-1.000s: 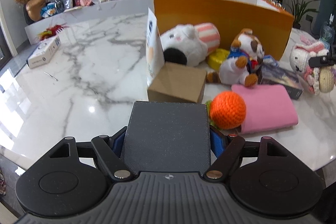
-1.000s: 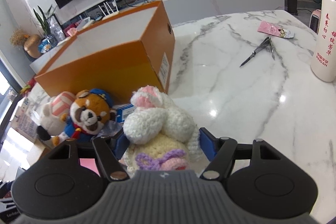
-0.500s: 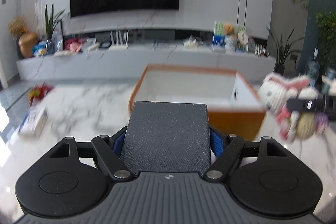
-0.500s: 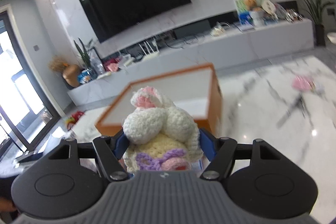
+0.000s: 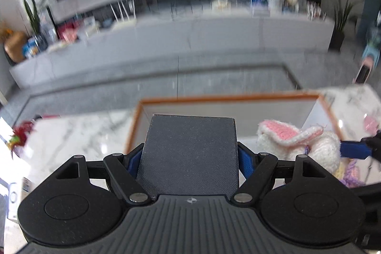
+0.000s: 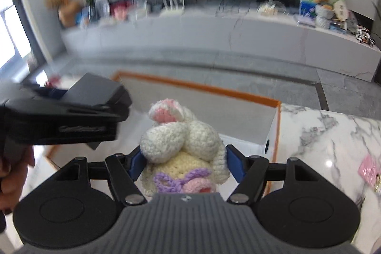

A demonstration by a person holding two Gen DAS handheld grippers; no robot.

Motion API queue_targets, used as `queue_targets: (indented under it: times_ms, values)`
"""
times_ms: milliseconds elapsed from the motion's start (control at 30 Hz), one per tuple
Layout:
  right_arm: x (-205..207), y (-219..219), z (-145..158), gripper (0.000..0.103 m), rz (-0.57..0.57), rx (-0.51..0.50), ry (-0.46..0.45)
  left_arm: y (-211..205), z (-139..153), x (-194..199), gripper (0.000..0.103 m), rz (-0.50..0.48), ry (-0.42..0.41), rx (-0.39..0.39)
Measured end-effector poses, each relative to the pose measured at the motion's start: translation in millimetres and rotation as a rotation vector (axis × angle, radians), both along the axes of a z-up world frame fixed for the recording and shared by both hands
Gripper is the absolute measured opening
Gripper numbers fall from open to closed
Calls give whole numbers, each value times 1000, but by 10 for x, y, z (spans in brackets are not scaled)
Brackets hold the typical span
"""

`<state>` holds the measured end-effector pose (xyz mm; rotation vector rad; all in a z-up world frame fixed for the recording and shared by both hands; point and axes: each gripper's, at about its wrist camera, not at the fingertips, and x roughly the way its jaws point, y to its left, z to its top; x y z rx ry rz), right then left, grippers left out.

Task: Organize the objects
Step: 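Lower the grey box into the orange box and open the left gripper while the right releases the bunny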

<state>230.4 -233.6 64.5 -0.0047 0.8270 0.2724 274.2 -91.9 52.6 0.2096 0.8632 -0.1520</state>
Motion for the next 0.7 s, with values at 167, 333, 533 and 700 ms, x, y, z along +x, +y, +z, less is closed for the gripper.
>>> queue_targets:
  times_ms: [167, 333, 533, 700]
  values:
    - [282, 5, -313, 71, 72, -97, 109, -123, -407, 316, 90, -1, 112, 48]
    - [428, 90, -485, 71, 128, -187, 167, -83, -545, 473, 90, -1, 182, 49]
    - [514, 166, -577, 71, 154, -240, 215, -99, -649, 540, 90, -4, 224, 63]
    - [551, 216, -614, 72, 170, -275, 247, -110, -701, 592, 90, -11, 288, 84]
